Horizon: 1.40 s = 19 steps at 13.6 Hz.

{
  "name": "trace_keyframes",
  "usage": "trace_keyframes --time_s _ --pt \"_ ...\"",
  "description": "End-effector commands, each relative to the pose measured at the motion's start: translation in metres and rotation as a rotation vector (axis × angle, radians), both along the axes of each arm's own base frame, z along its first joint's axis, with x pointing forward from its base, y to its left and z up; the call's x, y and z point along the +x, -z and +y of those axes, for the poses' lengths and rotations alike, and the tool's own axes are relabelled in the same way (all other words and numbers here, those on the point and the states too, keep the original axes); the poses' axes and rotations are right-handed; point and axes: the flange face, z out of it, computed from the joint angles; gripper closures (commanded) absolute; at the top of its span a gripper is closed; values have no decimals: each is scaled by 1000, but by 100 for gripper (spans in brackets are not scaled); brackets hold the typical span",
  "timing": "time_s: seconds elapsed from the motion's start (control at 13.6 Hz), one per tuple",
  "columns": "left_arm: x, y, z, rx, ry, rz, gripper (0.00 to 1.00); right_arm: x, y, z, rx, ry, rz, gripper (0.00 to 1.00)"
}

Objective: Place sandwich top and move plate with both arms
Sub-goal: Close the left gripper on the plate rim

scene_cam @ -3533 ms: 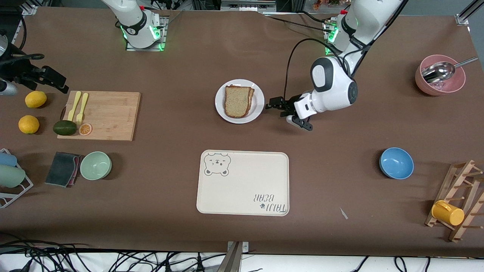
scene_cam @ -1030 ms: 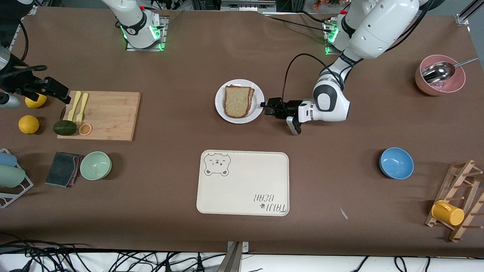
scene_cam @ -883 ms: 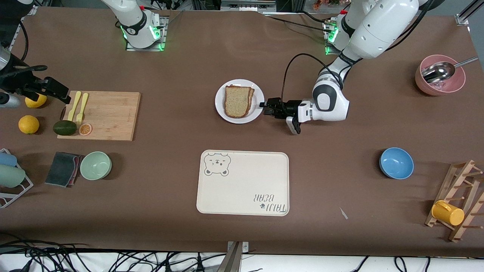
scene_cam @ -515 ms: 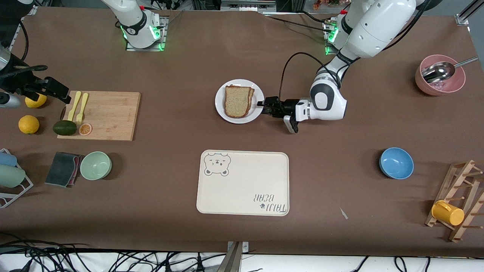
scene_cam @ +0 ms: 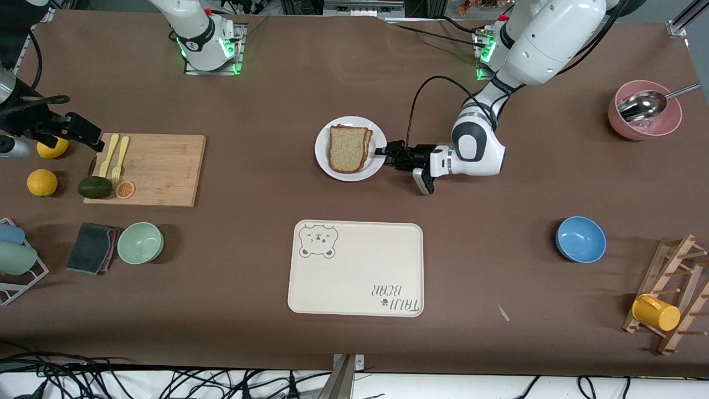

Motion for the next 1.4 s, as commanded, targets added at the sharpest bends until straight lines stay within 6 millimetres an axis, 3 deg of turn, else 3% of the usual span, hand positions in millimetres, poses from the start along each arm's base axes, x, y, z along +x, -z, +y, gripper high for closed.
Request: trace_keyframes --time_s 0.0,0.29,1.32 --pt "-1 7 -7 6 -18 -23 48 1 -6 1 16 10 4 0" --pt "1 4 -13 18 -13 -40 48 1 -6 1 14 10 4 0" --pt "0 6 -13 29 3 -47 83 1 -5 1 16 10 6 0"
